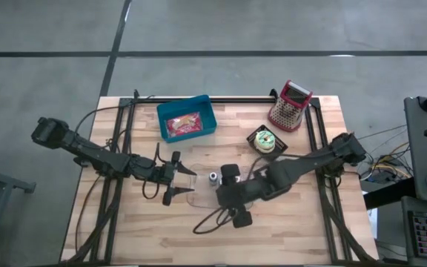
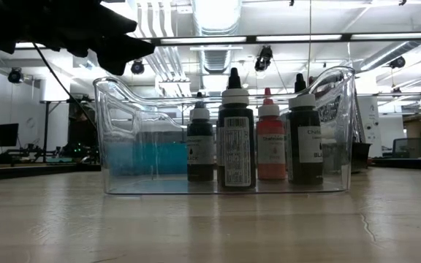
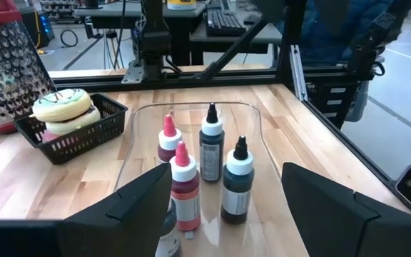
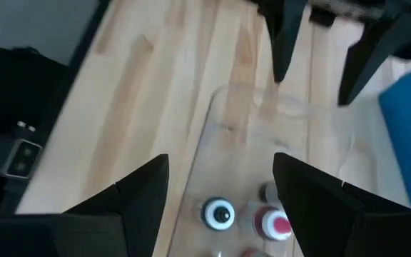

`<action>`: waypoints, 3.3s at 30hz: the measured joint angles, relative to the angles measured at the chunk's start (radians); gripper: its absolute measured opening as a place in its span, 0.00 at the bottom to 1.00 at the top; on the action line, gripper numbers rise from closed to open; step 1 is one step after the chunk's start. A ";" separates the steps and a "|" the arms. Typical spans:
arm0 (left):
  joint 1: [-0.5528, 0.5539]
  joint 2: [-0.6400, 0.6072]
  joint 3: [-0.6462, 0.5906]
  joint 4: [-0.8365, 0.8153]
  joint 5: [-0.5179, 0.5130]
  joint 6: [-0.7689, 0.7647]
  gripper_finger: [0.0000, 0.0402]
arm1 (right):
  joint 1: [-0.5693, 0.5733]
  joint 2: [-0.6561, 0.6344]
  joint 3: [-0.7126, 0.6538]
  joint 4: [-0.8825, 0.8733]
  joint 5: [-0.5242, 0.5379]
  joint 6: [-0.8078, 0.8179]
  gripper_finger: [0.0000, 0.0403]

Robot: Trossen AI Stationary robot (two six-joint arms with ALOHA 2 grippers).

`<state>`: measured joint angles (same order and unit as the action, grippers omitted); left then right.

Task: Pick & Place Food Item
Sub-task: Return to Home Position

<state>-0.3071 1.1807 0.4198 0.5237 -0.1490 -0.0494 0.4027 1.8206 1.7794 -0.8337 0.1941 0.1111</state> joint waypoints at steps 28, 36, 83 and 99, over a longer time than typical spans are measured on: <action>-0.022 -0.074 0.008 -0.105 0.180 -0.009 0.68 | 0.027 -0.056 -0.002 0.087 -0.052 0.073 0.61; -0.058 -0.447 -0.019 -0.301 0.190 0.002 0.68 | 0.041 -0.248 -0.127 0.245 -0.172 -0.014 0.61; -0.323 -0.682 -0.414 0.056 0.156 0.012 0.68 | 0.398 -1.023 -1.379 1.174 -0.353 -0.186 0.61; -0.323 -0.681 -0.414 0.061 0.122 0.020 0.68 | 0.396 -1.522 -1.750 1.239 -0.351 -0.193 0.61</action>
<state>-0.6296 0.4995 0.0059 0.5842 -0.0270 -0.0292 0.7988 0.2982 0.0293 0.4052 -0.1574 -0.0822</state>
